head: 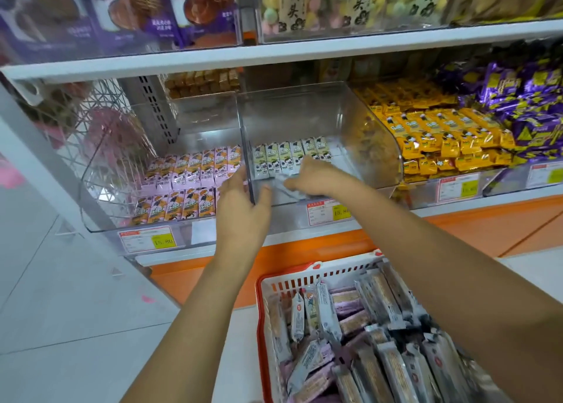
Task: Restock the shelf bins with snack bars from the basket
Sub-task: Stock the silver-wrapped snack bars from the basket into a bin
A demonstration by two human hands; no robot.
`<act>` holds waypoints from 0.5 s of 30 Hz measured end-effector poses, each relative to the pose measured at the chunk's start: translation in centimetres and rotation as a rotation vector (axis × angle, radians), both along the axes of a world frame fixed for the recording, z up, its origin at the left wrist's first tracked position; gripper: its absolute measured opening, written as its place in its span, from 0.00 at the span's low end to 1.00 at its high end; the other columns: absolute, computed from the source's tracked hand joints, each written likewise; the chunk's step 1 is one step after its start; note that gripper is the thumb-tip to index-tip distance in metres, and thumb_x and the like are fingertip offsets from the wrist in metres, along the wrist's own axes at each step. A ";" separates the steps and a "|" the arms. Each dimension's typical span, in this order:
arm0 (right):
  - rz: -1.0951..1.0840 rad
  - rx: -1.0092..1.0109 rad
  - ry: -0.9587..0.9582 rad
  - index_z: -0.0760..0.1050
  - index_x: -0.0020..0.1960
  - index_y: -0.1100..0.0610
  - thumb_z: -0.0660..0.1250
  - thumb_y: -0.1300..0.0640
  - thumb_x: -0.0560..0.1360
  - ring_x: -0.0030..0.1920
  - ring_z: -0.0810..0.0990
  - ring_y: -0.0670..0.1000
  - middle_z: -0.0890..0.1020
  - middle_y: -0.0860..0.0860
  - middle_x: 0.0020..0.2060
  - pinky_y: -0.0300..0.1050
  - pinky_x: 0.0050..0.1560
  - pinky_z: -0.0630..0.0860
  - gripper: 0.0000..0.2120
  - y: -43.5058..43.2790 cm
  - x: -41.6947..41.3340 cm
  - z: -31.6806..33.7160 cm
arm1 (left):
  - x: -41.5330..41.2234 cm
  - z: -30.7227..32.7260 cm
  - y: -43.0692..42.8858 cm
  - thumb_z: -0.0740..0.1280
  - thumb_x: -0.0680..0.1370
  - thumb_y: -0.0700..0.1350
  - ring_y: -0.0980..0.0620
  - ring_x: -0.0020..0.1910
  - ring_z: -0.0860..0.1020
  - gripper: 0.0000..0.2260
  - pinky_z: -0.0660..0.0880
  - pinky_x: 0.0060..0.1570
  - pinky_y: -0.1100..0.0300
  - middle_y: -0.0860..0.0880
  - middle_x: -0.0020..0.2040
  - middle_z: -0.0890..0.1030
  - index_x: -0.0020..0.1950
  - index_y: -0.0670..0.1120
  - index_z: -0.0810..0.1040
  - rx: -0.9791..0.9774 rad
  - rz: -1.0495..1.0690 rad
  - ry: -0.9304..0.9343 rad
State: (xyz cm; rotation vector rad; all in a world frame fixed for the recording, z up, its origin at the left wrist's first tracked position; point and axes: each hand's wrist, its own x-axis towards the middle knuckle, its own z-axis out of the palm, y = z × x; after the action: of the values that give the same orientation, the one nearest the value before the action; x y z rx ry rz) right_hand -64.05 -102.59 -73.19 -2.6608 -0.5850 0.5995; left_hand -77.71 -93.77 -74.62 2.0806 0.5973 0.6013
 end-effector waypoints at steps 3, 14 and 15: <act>0.012 -0.098 0.053 0.69 0.60 0.61 0.66 0.47 0.74 0.33 0.72 0.50 0.76 0.53 0.39 0.40 0.30 0.66 0.22 2.5 -0.2 -1.0 | -0.3 -0.1 0.5 0.63 0.78 0.48 0.49 0.57 0.76 0.21 0.74 0.55 0.54 0.46 0.61 0.78 0.70 0.47 0.70 0.032 -0.015 -0.022; 0.232 -0.250 0.027 0.69 0.43 0.62 0.57 0.52 0.82 0.39 0.71 0.52 0.71 0.54 0.39 0.42 0.35 0.68 0.15 5.5 -1.5 -0.5 | -1.1 -0.5 1.3 0.63 0.78 0.46 0.51 0.59 0.77 0.19 0.75 0.56 0.57 0.46 0.62 0.79 0.69 0.45 0.72 0.051 -0.063 0.034; 0.229 -0.226 0.027 0.68 0.42 0.61 0.56 0.53 0.82 0.38 0.71 0.51 0.70 0.53 0.37 0.40 0.32 0.66 0.14 5.3 -1.6 -0.2 | -1.4 -0.5 1.3 0.62 0.78 0.47 0.51 0.61 0.76 0.20 0.75 0.59 0.53 0.46 0.63 0.78 0.69 0.45 0.73 0.049 -0.079 0.035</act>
State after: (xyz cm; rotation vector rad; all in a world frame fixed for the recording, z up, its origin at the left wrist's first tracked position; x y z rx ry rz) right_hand -65.68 -97.31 -73.44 -2.8090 -0.8698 0.8084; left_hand -79.08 -92.50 -75.13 2.1541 0.5225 0.5405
